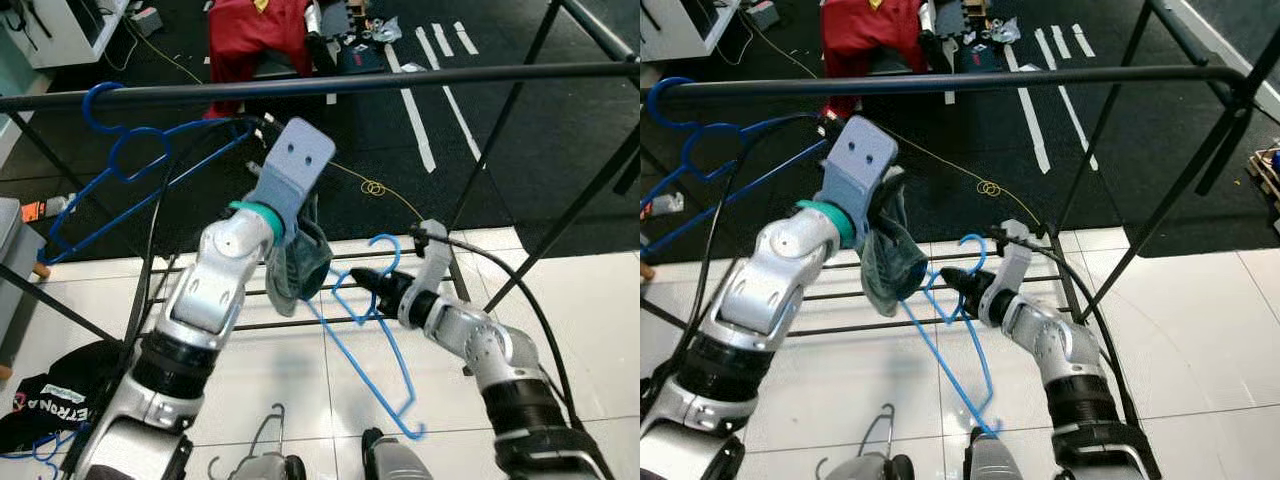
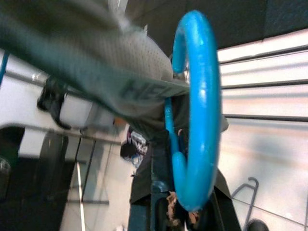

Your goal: Hang hanger

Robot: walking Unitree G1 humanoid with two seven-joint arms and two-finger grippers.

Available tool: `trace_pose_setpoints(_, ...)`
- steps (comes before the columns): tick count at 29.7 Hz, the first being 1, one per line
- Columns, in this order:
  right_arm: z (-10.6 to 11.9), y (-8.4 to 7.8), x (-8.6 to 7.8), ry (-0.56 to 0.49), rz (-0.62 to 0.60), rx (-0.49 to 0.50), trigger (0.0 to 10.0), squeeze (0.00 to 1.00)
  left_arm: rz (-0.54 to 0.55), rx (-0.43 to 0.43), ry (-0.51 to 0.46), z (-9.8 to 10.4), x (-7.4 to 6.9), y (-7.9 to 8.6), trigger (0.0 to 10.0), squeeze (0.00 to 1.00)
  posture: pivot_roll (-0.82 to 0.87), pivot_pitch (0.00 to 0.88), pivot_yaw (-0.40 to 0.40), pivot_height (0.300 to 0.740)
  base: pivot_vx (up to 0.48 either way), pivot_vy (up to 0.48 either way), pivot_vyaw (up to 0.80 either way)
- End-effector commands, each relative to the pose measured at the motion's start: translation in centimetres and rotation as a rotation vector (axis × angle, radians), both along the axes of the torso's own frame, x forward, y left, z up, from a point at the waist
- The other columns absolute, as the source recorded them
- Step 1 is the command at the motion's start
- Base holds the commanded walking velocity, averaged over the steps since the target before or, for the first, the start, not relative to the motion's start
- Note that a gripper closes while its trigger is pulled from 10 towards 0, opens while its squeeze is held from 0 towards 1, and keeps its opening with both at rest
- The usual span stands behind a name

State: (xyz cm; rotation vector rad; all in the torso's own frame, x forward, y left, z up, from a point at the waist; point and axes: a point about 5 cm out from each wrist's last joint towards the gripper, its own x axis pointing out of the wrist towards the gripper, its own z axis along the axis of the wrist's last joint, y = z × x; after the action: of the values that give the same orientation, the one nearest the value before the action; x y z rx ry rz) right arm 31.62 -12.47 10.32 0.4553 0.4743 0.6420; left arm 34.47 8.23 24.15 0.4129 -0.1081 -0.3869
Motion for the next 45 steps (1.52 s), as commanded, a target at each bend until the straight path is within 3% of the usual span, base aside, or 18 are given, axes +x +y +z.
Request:
trace_pose_setpoints(1,-0.3,0.1,-0.7,-0.077,0.091,-0.119,10.0,0.0,0.033,0.019,-0.007,-0.1,0.3,0.5,10.0,0.0,-0.05,0.117,0.117,0.74,0.0,0.0,0.0)
trace_pose_setpoints(2,-0.4,0.0,-1.0,-0.116,0.131,-0.179,10.0,0.0,0.044,0.022,-0.006,-0.1,0.4,0.7,10.0,0.0,-0.05,0.117,0.118,0.74,0.0,0.0,0.0)
trace_pose_setpoints(8,0.0,-0.3,-1.6,-0.242,0.241,-0.275,10.0,0.0,0.074,0.022,-0.004,-0.2,0.8,1.3,10.0,0.0,-0.05,0.12,0.119,0.74,0.0,0.0,0.0)
trace_pose_setpoints(9,0.0,-0.3,-1.6,-0.242,0.241,-0.275,10.0,0.0,0.074,0.022,-0.004,-0.2,0.8,1.3,10.0,0.0,-0.05,0.12,0.119,0.74,0.0,0.0,0.0)
trace_pose_setpoints(11,0.6,-1.0,-1.3,-0.344,0.247,-0.379,10.0,0.0,0.085,0.026,0.009,-0.1,0.9,1.5,10.0,0.0,-0.05,0.124,0.118,0.74,0.0,0.0,0.0)
trace_pose_setpoints(15,1.1,-1.0,-1.1,-0.413,0.251,-0.441,10.0,0.0,0.081,0.039,0.035,-0.1,0.8,1.3,10.0,0.0,-0.06,0.126,0.119,0.74,0.0,0.0,0.0)
trace_pose_setpoints(17,1.1,-1.0,-1.1,-0.413,0.251,-0.441,10.0,0.0,0.081,0.039,0.035,-0.1,0.8,1.3,10.0,0.0,-0.06,0.126,0.119,0.74,0.0,0.0,0.0)
trace_pose_setpoints(26,0.8,-1.3,-0.8,-0.404,0.216,-0.613,10.0,0.0,0.111,0.14,0.064,-0.2,0.5,1.0,10.0,0.0,-0.05,0.132,0.115,0.74,0.0,0.0,0.0)
trace_pose_setpoints(31,0.8,-1.6,-0.7,-0.406,0.187,-0.617,10.0,0.0,0.108,0.142,0.069,-0.2,0.5,0.8,10.0,0.0,-0.06,0.133,0.114,0.74,0.0,0.0,0.0)
trace_pose_setpoints(33,0.9,-1.4,-0.6,-0.409,0.175,-0.585,10.0,0.0,0.105,0.135,0.074,-0.2,0.4,0.7,10.0,0.0,-0.05,0.133,0.115,0.74,0.0,0.0,0.0)
trace_pose_setpoints(34,1.2,-0.7,-0.7,-0.425,0.182,-0.486,10.0,0.0,0.102,0.129,0.078,-0.1,0.3,0.5,10.0,0.0,-0.05,0.133,0.115,0.74,0.0,0.0,0.0)
trace_pose_setpoints(37,1.6,-0.1,-0.9,-0.451,0.222,-0.419,10.0,0.0,0.1,0.134,0.084,-0.1,0.3,0.2,10.0,0.0,-0.05,0.135,0.113,0.74,0.0,0.0,0.0)
trace_pose_setpoints(45,2.7,0.5,-0.5,-0.482,0.263,-0.384,10.0,0.0,0.089,0.163,0.096,-0.6,0.2,-0.4,10.0,0.0,-0.05,0.141,0.11,0.74,0.0,0.0,0.0)
